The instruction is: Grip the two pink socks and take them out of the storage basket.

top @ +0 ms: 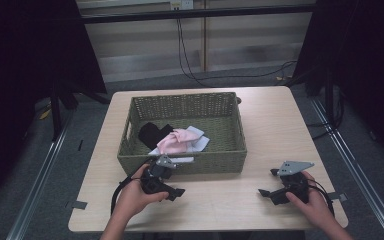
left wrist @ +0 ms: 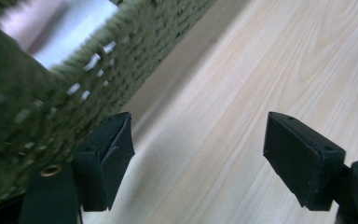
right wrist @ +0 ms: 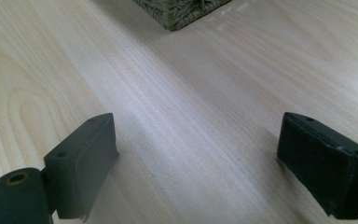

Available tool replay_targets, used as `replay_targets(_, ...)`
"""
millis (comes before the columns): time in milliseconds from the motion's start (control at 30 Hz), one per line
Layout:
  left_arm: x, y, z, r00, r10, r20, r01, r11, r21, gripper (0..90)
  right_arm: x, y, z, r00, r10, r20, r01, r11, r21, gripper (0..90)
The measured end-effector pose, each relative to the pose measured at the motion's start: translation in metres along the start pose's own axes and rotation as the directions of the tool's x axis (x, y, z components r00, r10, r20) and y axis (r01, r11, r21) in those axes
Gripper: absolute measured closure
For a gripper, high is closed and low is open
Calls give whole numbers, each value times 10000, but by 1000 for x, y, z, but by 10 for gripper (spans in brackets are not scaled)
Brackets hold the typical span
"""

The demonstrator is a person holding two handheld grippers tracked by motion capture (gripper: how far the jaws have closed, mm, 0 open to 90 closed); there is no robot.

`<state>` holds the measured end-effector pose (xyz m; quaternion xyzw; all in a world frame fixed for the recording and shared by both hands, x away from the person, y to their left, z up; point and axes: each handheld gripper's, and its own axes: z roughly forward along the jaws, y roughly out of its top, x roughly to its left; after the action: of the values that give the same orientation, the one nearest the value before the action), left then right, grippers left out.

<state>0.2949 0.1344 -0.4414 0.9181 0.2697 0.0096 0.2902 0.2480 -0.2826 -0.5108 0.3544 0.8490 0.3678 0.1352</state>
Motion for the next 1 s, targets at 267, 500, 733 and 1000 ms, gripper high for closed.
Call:
replay_targets(267,1,18,-11,9987,-158,478,136,9988,475,237,0,0,0,10000,-11,-3,11,10000,-7,111)
replay_targets(500,1,27,-16,9971,-244,716,188,9967,784,237,0,0,0,10000,-11,-2,11,10000,-6,111)
replay_targets(733,2,40,-24,9962,-261,836,180,9952,965,246,0,0,0,10000,-10,-3,10,10000,-7,111)
replay_targets(1000,1,57,-37,9945,-188,1033,90,9955,947,251,0,0,0,10000,-10,-5,10,10000,-7,111)
